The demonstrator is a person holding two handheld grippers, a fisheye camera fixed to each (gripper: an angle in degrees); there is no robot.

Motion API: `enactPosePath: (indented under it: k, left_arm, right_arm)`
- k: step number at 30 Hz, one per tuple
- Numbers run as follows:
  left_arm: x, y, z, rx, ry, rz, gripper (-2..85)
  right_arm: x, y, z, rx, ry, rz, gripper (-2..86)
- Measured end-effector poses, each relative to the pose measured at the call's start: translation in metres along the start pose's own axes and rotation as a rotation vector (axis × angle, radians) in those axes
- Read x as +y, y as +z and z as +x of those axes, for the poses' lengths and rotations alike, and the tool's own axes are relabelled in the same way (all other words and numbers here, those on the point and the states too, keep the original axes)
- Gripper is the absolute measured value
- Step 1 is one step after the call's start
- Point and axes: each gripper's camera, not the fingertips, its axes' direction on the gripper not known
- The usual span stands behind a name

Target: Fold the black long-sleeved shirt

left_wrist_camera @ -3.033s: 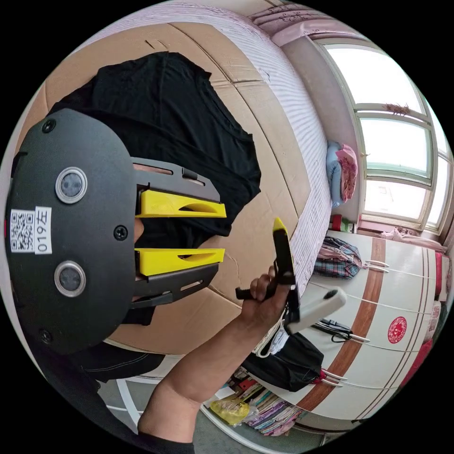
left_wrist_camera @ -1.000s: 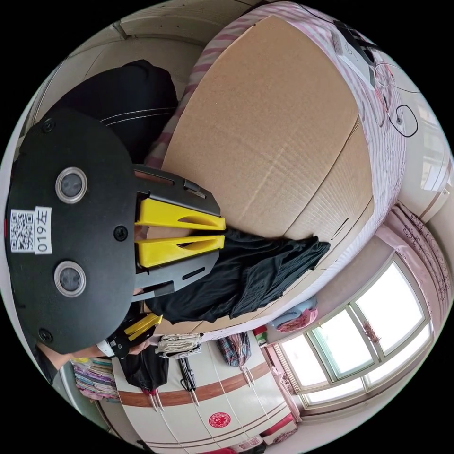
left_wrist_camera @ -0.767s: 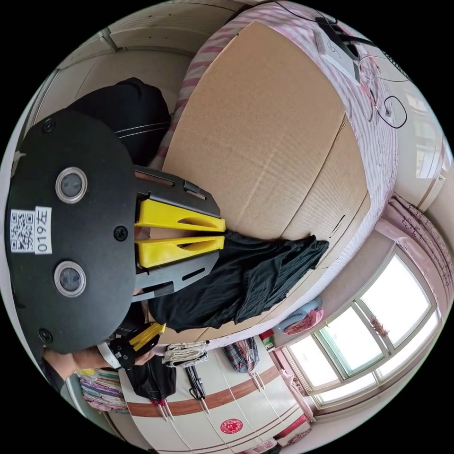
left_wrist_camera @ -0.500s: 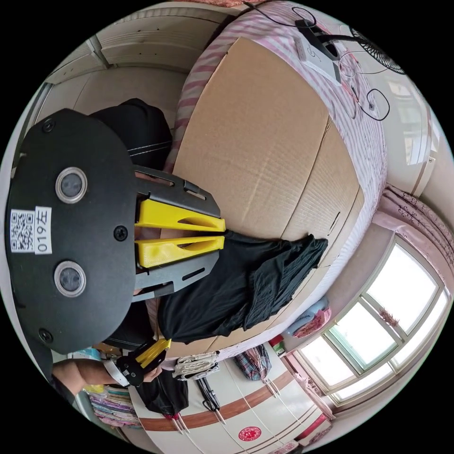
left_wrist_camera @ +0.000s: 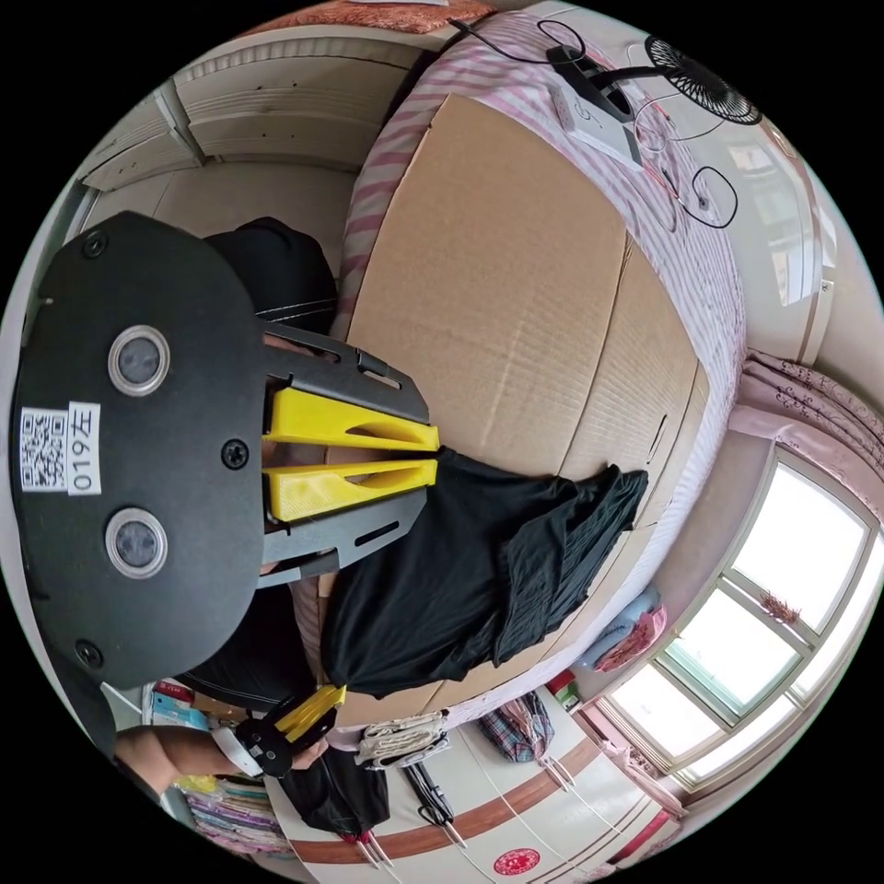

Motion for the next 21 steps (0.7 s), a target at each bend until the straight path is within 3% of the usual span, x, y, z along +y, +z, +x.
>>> enactPosePath:
  k: [7, 9, 12, 16, 18, 21]
  left_arm:
    - [-0.004, 0.001, 0.013, 0.01, 0.032, -0.011, 1.7]
    - [-0.005, 0.001, 0.015, 0.017, 0.039, -0.014, 1.9]
    - [-0.006, 0.001, 0.018, 0.018, 0.052, -0.017, 2.0]
    - [-0.007, 0.001, 0.025, 0.008, 0.071, -0.017, 2.2]
    - [-0.008, 0.002, 0.03, -0.002, 0.088, -0.019, 2.5]
    - [-0.01, 0.003, 0.032, 0.011, 0.088, -0.027, 2.7]
  right_arm:
    - [0.016, -0.045, 0.047, -0.028, 0.142, -0.015, 6.6]
    - [0.028, -0.055, 0.074, -0.06, 0.288, -0.021, 6.4]
    - [0.064, -0.056, 0.147, -0.234, 0.727, -0.062, 5.1]
    - [0.14, -0.03, 0.225, -0.724, 1.447, 0.016, 6.3]
    - [0.155, -0.021, 0.236, -0.857, 1.591, 0.037, 8.5]
    - [0.152, -0.022, 0.248, -0.811, 1.672, -0.098, 8.3]
